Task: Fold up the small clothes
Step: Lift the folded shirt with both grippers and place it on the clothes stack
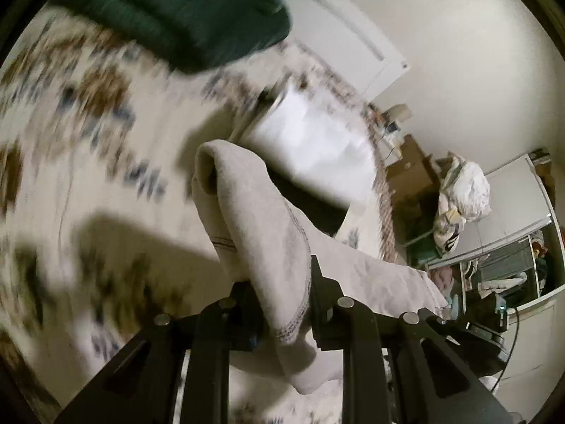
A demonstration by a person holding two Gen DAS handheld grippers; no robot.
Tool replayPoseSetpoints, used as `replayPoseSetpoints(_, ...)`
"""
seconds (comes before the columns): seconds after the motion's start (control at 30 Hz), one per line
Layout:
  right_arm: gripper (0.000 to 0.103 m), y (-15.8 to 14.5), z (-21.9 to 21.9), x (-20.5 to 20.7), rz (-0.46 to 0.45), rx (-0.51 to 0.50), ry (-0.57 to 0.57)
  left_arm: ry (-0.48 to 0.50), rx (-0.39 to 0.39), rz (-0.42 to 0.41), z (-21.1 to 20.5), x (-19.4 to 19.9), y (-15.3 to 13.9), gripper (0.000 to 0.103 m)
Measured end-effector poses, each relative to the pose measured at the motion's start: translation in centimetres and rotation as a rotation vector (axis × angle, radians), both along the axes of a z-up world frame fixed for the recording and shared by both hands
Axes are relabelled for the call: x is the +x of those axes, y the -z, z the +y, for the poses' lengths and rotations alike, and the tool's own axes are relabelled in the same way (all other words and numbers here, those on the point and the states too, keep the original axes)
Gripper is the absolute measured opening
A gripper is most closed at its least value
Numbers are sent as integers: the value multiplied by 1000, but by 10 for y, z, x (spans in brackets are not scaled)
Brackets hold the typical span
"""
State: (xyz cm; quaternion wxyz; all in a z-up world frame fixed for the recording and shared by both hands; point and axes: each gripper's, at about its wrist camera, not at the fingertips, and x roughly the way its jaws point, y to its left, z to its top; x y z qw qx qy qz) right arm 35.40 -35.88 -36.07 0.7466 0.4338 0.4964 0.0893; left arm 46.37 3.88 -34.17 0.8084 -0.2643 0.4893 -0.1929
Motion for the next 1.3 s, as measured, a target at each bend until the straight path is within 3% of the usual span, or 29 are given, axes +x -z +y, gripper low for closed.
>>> replayPoseSetpoints(0.2,17,-57,4,113,-125,-38,12,11,25,-108,-20,103,-40,18)
replayPoseSetpoints(0.33,17,-65,-3,187,-156,-59,23,11,53,-133,-33,168,-35,19)
replayPoseSetpoints(0.5,17,-26,-12,257,-114,-74,35,9,149,-99,-43,227,10,19)
replayPoseSetpoints(0.63,17,19,-12,273,-44,-106,25,33,259,-19,-52,244,48,20)
replayPoseSetpoints(0.73,19,31,-10,273,-10,-119,16,31,319,-14,-56,239,51,25)
replayPoseSetpoints(0.8,31,27,-5,275,45,-229,-7,24,378,-17,-60,234,46,29)
replayPoseSetpoints(0.87,65,22,6,277,105,-368,-41,10,464,-16,-65,232,42,36)
replayPoseSetpoints(0.93,79,11,17,275,126,-497,-60,-9,527,-34,-70,226,36,43)
replayPoseSetpoints(0.97,86,5,23,272,128,-564,-62,-25,556,-42,-71,223,33,53)
replayPoseSetpoints(1.0,91,0,30,269,136,-636,-62,-32,577,-47,-72,220,30,83)
replayPoseSetpoints(1.03,101,-6,34,266,139,-687,-59,-35,600,-53,-74,216,27,102)
replayPoseSetpoints(1.2,103,-29,64,242,144,-933,-62,-24,631,-80,-84,187,7,103)
replayPoseSetpoints(1.3,103,-46,74,226,134,-983,-66,-22,646,-92,-85,170,-9,103)
